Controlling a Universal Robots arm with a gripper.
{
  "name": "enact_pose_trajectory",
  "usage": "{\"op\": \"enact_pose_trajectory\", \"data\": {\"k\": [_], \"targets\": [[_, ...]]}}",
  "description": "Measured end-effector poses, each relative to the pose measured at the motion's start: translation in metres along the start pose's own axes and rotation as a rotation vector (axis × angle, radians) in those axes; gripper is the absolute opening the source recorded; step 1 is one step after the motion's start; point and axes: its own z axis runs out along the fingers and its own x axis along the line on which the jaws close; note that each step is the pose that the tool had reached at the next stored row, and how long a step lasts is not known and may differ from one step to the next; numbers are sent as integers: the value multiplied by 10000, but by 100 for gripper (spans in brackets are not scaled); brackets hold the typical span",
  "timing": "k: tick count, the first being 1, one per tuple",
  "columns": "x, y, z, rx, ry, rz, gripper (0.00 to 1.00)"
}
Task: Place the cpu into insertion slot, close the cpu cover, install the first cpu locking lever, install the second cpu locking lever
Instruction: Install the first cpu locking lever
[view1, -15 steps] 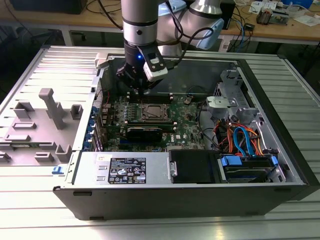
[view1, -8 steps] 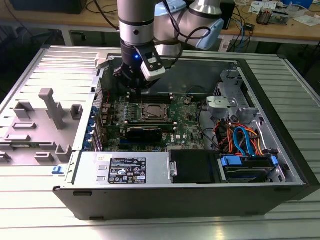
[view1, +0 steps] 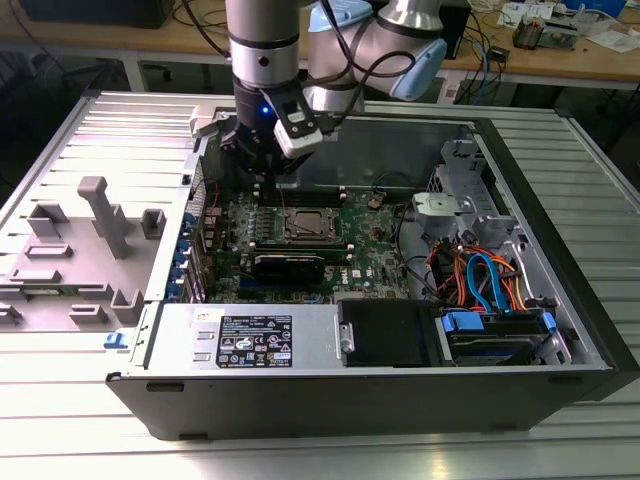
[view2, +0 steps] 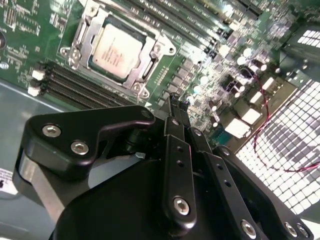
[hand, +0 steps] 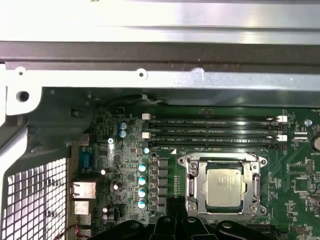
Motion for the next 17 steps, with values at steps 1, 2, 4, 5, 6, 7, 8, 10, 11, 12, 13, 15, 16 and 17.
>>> {"op": "enact_pose_trajectory", "data": {"k": [1, 2, 4, 5, 6, 7, 8, 10, 11, 12, 13, 15, 16, 17], "targets": [[3, 15, 1, -1, -1, -48, 11], [6, 29, 1, -1, -1, -91, 11], [11, 72, 2, -2, -2, -179, 11], [11, 90, 3, -2, -3, -204, 11], [12, 128, 4, -1, -2, -244, 11], [11, 152, 6, -2, -2, -265, 11], [11, 187, 10, -2, -3, -316, 11], [5, 215, 19, -3, -4, -392, 11], [1, 220, 21, -2, -4, -396, 11], [-2, 222, 22, -4, -5, -397, 11], [-3, 223, 23, -4, -5, -396, 11], [-10, 225, 23, 1, -4, -396, 11], [-14, 226, 24, 2, -4, -396, 11], [-23, 229, 24, 3, -3, -397, 11]]}}
